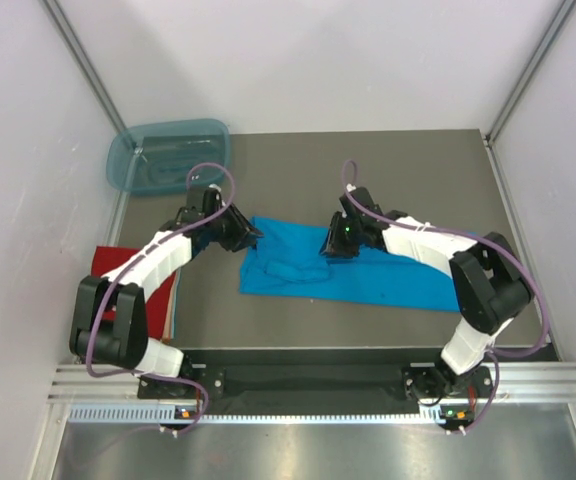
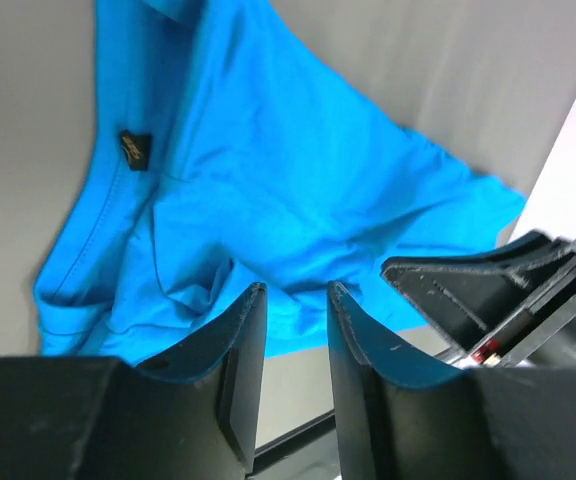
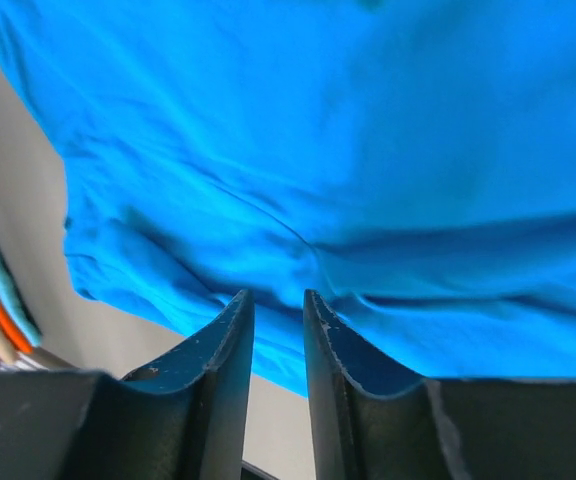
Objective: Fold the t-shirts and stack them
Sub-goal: Fold the tshirt
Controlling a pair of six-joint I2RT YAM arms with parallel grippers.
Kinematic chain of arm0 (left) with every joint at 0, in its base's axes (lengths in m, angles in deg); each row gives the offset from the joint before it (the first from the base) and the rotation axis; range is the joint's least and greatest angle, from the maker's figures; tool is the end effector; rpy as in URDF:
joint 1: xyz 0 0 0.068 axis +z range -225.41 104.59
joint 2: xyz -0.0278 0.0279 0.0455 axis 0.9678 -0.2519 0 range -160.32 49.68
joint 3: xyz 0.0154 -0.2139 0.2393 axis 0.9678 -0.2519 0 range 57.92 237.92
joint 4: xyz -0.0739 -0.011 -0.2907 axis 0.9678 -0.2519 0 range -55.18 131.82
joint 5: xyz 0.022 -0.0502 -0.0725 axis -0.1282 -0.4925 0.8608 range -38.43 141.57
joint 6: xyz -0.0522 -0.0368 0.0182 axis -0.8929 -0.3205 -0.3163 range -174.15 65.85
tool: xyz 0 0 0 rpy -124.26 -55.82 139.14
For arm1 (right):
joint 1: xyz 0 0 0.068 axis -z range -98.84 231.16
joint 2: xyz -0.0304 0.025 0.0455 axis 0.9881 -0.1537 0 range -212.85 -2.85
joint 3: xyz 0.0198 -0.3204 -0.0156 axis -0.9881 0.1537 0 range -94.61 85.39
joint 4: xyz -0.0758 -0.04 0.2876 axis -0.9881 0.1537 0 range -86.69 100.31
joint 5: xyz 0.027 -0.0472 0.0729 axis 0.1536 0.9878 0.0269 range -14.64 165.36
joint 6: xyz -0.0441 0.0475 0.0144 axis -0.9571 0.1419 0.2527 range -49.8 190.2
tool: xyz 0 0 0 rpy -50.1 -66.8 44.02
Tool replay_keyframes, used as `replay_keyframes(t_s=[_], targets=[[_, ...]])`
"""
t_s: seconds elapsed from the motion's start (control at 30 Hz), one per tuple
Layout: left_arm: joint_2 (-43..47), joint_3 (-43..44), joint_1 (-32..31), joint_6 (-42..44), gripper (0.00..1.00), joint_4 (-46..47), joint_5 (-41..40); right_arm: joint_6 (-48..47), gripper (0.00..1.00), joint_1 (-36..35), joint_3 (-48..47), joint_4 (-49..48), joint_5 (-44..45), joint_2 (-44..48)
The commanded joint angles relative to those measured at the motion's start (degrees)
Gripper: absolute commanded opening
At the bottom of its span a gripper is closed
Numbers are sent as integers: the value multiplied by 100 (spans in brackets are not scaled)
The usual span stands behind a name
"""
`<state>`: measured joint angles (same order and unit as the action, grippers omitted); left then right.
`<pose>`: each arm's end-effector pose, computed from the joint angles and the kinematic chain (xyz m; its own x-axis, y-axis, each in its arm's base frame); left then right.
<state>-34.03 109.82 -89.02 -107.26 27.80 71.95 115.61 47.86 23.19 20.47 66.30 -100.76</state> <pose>0.3321 -0.0993 0.2374 -0.7836 -0.5816 -0.2186 -0.2834 0.6477 -0.7072 0.3352 0.2299 0.2058 -0.9105 0.2433 -0.3343 0.0382 0.8545 0.5180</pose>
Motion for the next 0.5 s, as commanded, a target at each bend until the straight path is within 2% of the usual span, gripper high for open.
replay_keyframes(t_s=[0.0,0.1,0.13,0.3,0.47], targets=[[240,-241,-168,686,36,-250,124,-181,26,-1,242,6,141,509],[495,-645,-362,863,40,-128,124,-225,26,-167,260,76,272,632],[547,-768,-397,889,42,-118,159,-251,29,-229,234,172,334,667],[434,-857,-450,1196,46,-31,527,-129,34,-598,216,348,756,764],[144,-822,-476,1372,46,128,546,214,35,-704,506,200,792,800]])
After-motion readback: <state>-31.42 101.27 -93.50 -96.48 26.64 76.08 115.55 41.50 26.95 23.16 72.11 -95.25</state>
